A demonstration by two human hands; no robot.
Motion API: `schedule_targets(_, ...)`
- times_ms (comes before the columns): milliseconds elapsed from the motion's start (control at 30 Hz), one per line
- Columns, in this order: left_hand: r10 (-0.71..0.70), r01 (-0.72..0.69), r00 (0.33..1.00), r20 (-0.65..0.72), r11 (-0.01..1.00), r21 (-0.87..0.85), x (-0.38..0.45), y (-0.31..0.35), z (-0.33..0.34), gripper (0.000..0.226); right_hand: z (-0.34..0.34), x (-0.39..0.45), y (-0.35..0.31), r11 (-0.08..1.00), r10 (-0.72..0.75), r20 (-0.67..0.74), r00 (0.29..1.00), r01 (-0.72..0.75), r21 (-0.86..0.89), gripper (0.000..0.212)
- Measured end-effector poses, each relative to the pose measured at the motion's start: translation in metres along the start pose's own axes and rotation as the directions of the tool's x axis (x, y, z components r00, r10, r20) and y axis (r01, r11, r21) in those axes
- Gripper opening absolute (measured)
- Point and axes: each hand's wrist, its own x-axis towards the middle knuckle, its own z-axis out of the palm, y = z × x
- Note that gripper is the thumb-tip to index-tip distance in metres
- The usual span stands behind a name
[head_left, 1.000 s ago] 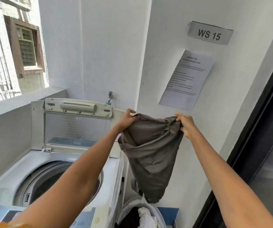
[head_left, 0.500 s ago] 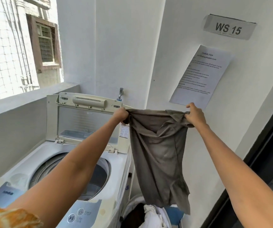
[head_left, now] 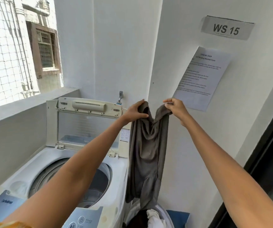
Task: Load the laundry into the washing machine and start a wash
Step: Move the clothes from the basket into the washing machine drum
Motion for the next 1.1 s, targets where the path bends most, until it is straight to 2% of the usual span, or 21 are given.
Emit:
schedule_targets(67, 0.038, -0.041, 0.998, 0.054, 0.998, 0.044, 0.005, 0.008, 0.018, 0.086, 0.019, 0.004, -0.025, 0.991, -0.072, 0.026, 0.997, 0.069, 0.117, 0.015)
schedule_targets(100, 0.057, -0.058, 0.998, 0.007, 0.998, 0.026, 0.008, 0.011, 0.026, 0.078, 0.027, 0.007, -0.034, 0.984, -0.099, 0.043, 0.994, 0.092, 0.151, 0.016)
schedule_targets(133, 0.054, -0.056, 0.994, -0.092, 0.998, -0.023, 0.010, 0.013, 0.031, 0.064, 0.034, 0.008, -0.041, 0.979, -0.126, 0.057, 0.990, 0.114, 0.168, 0.019)
schedule_targets(200, -0.040, -0.012, 0.947, -0.320, 0.987, -0.160, 0.014, 0.016, 0.034, 0.031, 0.044, 0.008, -0.042, 0.971, -0.155, 0.051, 0.987, 0.143, 0.191, 0.035)
schedule_targets(267, -0.131, 0.002, 0.879, -0.459, 0.962, -0.271, 0.017, 0.017, 0.030, 0.024, 0.050, 0.002, -0.027, 0.977, -0.118, 0.042, 0.992, 0.109, 0.182, 0.061)
schedule_targets(333, -0.198, -0.015, 0.835, -0.514, 0.925, -0.381, 0.019, 0.018, 0.022, 0.032, 0.052, -0.007, 0.005, 0.999, -0.041, 0.142, 0.989, 0.038, 0.023, 0.089)
schedule_targets(400, -0.282, -0.022, 0.813, -0.509, 0.859, -0.512, 0.023, 0.020, 0.010, 0.027, 0.059, -0.021, 0.043, 0.966, 0.060, 0.328, 0.943, 0.028, -0.256, 0.105)
schedule_targets(433, -0.323, -0.029, 0.803, -0.501, 0.818, -0.574, 0.026, 0.019, 0.003, 0.022, 0.065, -0.027, 0.060, 0.941, 0.117, 0.380, 0.918, 0.019, -0.337, 0.105)
schedule_targets(467, -0.361, -0.039, 0.789, -0.497, 0.778, -0.627, 0.027, 0.018, -0.004, 0.019, 0.074, -0.031, 0.074, 0.931, 0.168, 0.380, 0.909, -0.020, -0.364, 0.095)
schedule_targets(500, -0.390, -0.054, 0.775, -0.497, 0.743, -0.667, 0.027, 0.014, -0.011, 0.018, 0.083, -0.035, 0.083, 0.936, 0.201, 0.341, 0.918, -0.077, -0.343, 0.077)
schedule_targets(567, -0.414, -0.078, 0.751, -0.514, 0.718, -0.692, 0.023, 0.003, -0.025, 0.021, 0.102, -0.036, 0.087, 0.952, 0.204, 0.230, 0.951, -0.139, -0.272, 0.031)
schedule_targets(600, -0.407, -0.082, 0.742, -0.533, 0.734, -0.674, 0.018, -0.002, -0.033, 0.022, 0.111, -0.033, 0.082, 0.966, 0.179, 0.176, 0.968, -0.139, -0.219, 0.018)
schedule_targets(633, -0.392, -0.075, 0.733, -0.555, 0.766, -0.639, 0.014, -0.009, -0.042, 0.020, 0.119, -0.031, 0.072, 0.980, 0.155, 0.119, 0.981, -0.138, -0.140, 0.013)
schedule_targets(733, -0.314, -0.007, 0.733, -0.603, 0.884, -0.468, -0.002, -0.031, -0.074, 0.005, 0.141, -0.015, 0.024, 0.980, 0.113, -0.035, 0.993, -0.106, 0.167, 0.018)
schedule_targets(833, -0.289, 0.094, 0.752, -0.592, 0.937, -0.338, -0.022, -0.061, -0.108, 0.018, 0.155, 0.004, -0.038, 0.916, 0.018, -0.009, 1.000, -0.013, 0.401, 0.021)
schedule_targets(900, -0.348, 0.147, 0.720, -0.601, 0.922, -0.358, -0.040, -0.079, -0.125, 0.023, 0.163, 0.014, -0.079, 0.825, -0.050, 0.046, 0.998, 0.015, 0.564, 0.027)
schedule_targets(967, -0.442, 0.176, 0.677, -0.588, 0.873, -0.455, -0.057, -0.091, -0.139, 0.029, 0.174, 0.023, -0.112, 0.737, -0.113, 0.101, 0.989, 0.015, 0.676, 0.030)
schedule_targets(1100, -0.472, 0.094, 0.620, -0.626, 0.837, -0.539, -0.081, -0.097, -0.162, 0.036, 0.205, 0.033, -0.150, 0.672, -0.190, 0.156, 0.969, 0.012, 0.741, 0.029)
